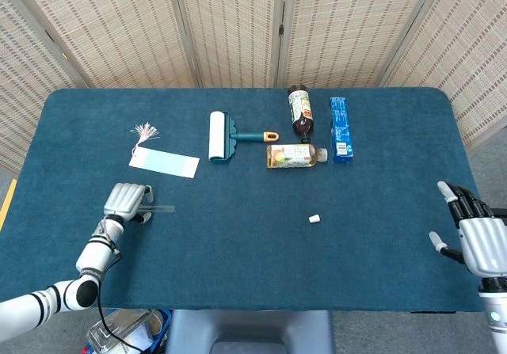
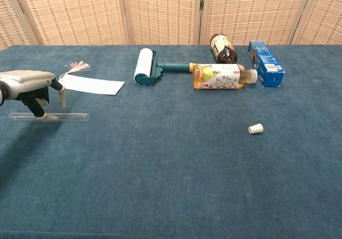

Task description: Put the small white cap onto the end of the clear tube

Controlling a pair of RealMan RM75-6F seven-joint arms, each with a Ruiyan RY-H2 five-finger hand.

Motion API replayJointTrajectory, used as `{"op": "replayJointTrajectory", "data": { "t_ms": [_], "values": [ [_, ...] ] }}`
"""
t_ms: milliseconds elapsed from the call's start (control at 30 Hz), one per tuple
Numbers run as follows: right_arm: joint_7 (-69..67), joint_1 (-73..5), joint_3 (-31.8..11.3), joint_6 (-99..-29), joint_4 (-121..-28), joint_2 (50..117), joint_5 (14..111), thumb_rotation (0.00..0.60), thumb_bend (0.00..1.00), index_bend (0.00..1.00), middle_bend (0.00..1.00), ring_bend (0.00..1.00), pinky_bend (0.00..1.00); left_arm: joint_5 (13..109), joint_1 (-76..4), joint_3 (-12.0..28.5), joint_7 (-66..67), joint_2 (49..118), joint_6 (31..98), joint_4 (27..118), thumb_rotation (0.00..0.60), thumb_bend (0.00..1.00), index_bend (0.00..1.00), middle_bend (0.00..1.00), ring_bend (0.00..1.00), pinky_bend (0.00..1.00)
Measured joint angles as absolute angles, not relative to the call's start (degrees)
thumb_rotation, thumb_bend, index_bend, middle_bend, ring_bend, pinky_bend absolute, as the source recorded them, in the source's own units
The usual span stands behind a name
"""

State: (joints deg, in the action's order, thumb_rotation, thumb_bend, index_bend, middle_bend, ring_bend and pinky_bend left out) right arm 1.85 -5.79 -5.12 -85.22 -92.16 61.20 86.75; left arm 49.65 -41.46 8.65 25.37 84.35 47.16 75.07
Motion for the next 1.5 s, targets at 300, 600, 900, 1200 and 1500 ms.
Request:
{"op": "replayJointTrajectory", "data": {
  "t_ms": [300, 600, 900, 1200, 1500],
  "values": [
    [1.78, -5.82, -5.15, -85.08, -91.94, 61.25, 86.37, 0.600, 0.26, 0.04, 0.12, 0.11, 0.22, 48.26, -42.35, 8.04, 25.69, 85.42, 46.41, 73.22, 0.600, 0.27, 0.48, 1.00, 1.00, 1.00],
    [1.70, -6.05, -5.26, -84.67, -91.75, 61.37, 85.96, 0.600, 0.26, 0.04, 0.12, 0.11, 0.22, 46.95, -43.02, 7.45, 25.88, 85.92, 45.64, 71.99, 0.600, 0.32, 0.48, 1.00, 1.00, 1.00],
    [1.65, -6.04, -5.23, -84.67, -91.67, 61.48, 85.78, 0.600, 0.26, 0.04, 0.12, 0.11, 0.22, 45.70, -43.66, 6.67, 26.98, 86.20, 45.24, 71.52, 0.600, 0.33, 0.49, 1.00, 1.00, 1.00],
    [1.64, -5.82, -5.17, -85.12, -91.75, 61.49, 85.83, 0.600, 0.26, 0.04, 0.13, 0.11, 0.22, 45.35, -43.73, 6.41, 26.63, 86.11, 45.39, 71.65, 0.600, 0.34, 0.53, 1.00, 1.00, 1.00],
    [2.09, -5.89, -5.18, -85.17, -91.91, 61.36, 86.03, 0.600, 0.26, 0.04, 0.15, 0.14, 0.22, 47.63, -42.90, 7.41, 22.83, 84.01, 46.84, 74.75, 0.600, 0.36, 0.58, 1.00, 1.00, 1.00]
  ]
}}
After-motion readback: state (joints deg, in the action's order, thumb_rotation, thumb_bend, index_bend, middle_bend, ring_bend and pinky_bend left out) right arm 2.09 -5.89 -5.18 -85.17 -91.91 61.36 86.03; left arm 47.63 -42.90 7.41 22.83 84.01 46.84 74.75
